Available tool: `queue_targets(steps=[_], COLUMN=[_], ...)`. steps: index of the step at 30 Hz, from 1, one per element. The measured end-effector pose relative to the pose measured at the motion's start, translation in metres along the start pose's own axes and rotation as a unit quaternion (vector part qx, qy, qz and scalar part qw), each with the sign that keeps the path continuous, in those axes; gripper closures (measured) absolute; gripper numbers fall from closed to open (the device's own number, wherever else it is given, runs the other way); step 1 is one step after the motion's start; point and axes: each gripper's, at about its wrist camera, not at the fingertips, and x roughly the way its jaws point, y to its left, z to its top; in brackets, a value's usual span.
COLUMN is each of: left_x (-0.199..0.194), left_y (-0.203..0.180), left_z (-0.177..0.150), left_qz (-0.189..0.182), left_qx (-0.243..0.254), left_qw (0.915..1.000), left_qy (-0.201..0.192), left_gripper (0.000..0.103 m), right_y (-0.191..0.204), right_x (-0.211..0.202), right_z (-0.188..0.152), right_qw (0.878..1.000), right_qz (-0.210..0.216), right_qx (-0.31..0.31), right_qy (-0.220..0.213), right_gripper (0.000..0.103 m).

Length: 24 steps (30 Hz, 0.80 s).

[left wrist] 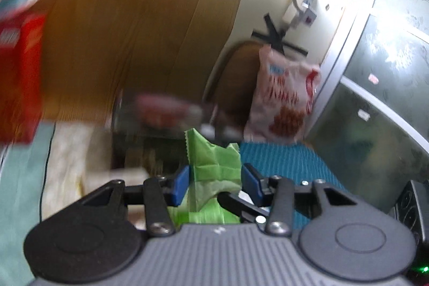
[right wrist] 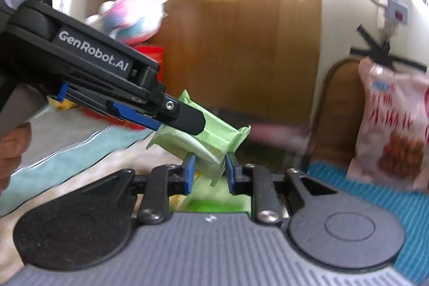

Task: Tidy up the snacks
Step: 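Lift the green pack into the black box and open the right gripper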

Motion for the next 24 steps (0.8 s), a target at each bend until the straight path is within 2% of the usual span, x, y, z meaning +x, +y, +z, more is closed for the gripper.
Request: queue_targets(steps=[3,7,10,12,15,17,18,20,22,24], left_x=[0.029,0.067,0.077,0.068,0.048,0.041,0.039,0.035,0.035,0.037], left_y=[0.011,0.033,0.052,0.065,0.088,0.102,0.107,0.120,0.130,0.136], left_z=[0.030,0.050,0.051,0.048,0.036,0.023,0.016,-0.002,-0.017,-0.030], left_qz=[0.003,0.026,0.042,0.044,0.061,0.077,0.082,0.086,0.081,0.069], left_qx=[0.000,-0.008,-0.024,-0.041,-0.072,-0.096,-0.106,-0.135,-0.165,-0.189], left_qw=[0.9999,0.9996,0.9988,0.9982,0.9955,0.9923,0.9907,0.9862,0.9811,0.9763], left_qy=[-0.012,-0.006,0.008,-0.002,-0.004,0.015,0.025,0.043,0.061,0.079], left_gripper=[0.061,0.059,0.057,0.055,0.050,0.049,0.048,0.041,0.041,0.046], right_y=[-0.016,-0.024,-0.027,-0.024,-0.021,-0.017,-0.016,-0.007,0.005,0.014], right_x=[0.034,0.072,0.069,0.060,0.053,0.056,0.059,0.064,0.071,0.076], right_z=[0.013,0.016,0.012,0.008,0.000,-0.006,-0.009,-0.013,-0.017,-0.020], right_qw=[1.000,1.000,1.000,1.000,0.997,0.990,0.986,0.981,0.977,0.969], right_qz=[-0.012,-0.024,-0.015,-0.005,0.059,0.108,0.124,0.145,0.155,0.170], right_qx=[0.002,-0.005,0.006,0.013,0.041,0.061,0.071,0.069,0.062,0.079], right_qy=[0.001,0.018,0.009,0.002,0.032,0.071,0.086,0.110,0.136,0.161], right_gripper=[0.078,0.075,0.074,0.074,0.073,0.061,0.060,0.059,0.059,0.060])
